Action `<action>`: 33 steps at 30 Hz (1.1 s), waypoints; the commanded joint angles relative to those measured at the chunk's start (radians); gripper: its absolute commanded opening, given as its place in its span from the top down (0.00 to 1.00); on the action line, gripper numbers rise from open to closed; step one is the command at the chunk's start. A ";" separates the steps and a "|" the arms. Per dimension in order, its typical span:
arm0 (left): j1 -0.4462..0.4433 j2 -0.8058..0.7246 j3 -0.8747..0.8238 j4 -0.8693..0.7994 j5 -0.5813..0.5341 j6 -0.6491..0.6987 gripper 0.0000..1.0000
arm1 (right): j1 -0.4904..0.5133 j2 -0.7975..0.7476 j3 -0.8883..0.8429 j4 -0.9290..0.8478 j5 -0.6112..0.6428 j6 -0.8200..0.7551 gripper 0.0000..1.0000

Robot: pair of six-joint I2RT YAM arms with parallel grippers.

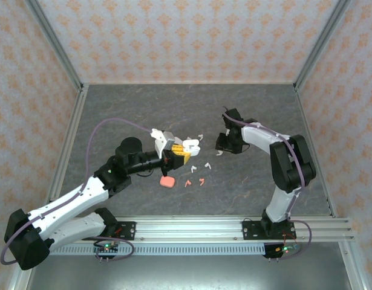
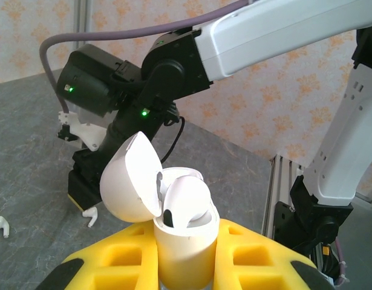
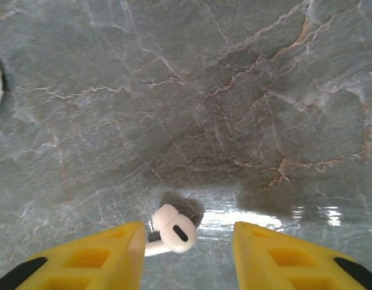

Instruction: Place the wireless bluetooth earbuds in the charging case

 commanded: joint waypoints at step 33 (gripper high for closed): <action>-0.009 -0.022 0.006 -0.018 -0.028 0.031 1.00 | 0.102 -0.005 0.010 -0.170 0.214 -0.056 0.62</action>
